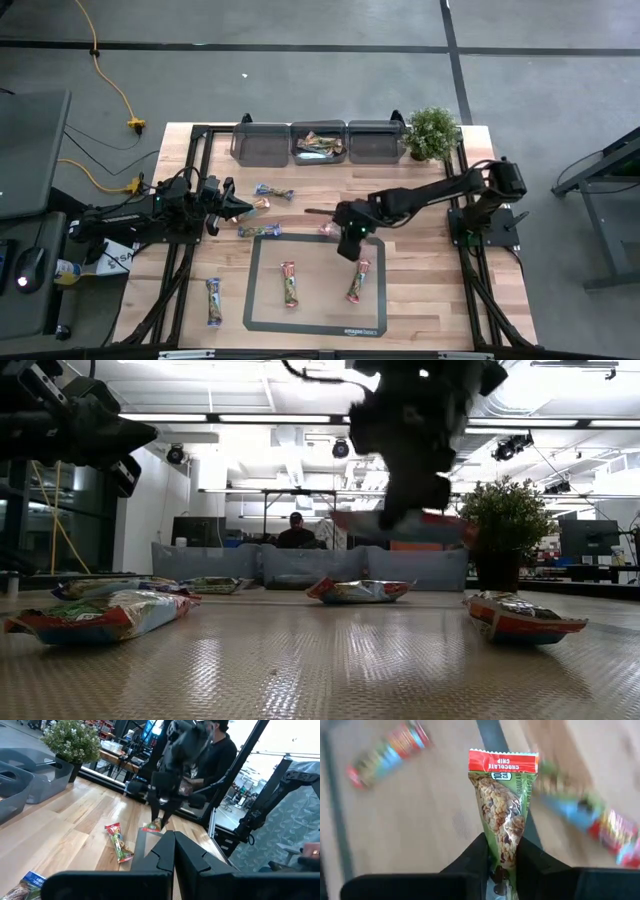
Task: Pick and place Granola Bars by type
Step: Put the red granola bar into the right black bin
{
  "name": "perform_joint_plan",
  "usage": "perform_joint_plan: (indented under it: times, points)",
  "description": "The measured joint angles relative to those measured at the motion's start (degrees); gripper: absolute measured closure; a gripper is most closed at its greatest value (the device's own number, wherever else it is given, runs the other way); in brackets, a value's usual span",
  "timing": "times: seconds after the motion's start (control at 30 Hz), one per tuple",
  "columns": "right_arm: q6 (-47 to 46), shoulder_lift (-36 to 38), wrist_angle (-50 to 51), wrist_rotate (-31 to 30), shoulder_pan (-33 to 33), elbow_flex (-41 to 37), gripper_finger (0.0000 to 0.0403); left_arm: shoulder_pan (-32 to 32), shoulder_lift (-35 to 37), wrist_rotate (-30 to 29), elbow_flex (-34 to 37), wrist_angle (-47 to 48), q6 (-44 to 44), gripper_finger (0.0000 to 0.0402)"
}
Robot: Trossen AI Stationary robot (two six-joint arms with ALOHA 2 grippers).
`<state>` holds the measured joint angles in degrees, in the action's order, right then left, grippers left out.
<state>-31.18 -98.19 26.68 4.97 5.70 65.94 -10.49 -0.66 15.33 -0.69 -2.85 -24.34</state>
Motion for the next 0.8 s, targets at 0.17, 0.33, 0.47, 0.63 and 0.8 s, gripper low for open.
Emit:
perform_joint_plan:
  times: [0.17,0.33,0.47,0.63,0.8]
  points:
    - [3.17,3.08,-5.65,-1.04,-1.39,2.13,0.0350,0.00,0.01,0.14,0.00,0.00,0.00,0.0401]
    - [7.81,6.39,-12.06,-2.55,-3.74,4.11,0.0350,0.00,0.01,0.13,0.00,0.02,0.00,0.0401]
    - [11.99,8.36,-14.25,-5.31,-6.55,6.36,0.0350,0.00,0.00,0.11,0.00,0.01,0.00,0.0401]
    - [16.98,9.31,-14.98,-6.51,-11.19,10.30,0.0350,0.01,0.01,0.09,0.00,0.00,0.00,0.0401]
    - [22.09,9.35,-14.96,-7.17,-16.30,14.34,0.0350,-0.01,-0.01,0.09,0.00,0.00,0.00,0.0401]
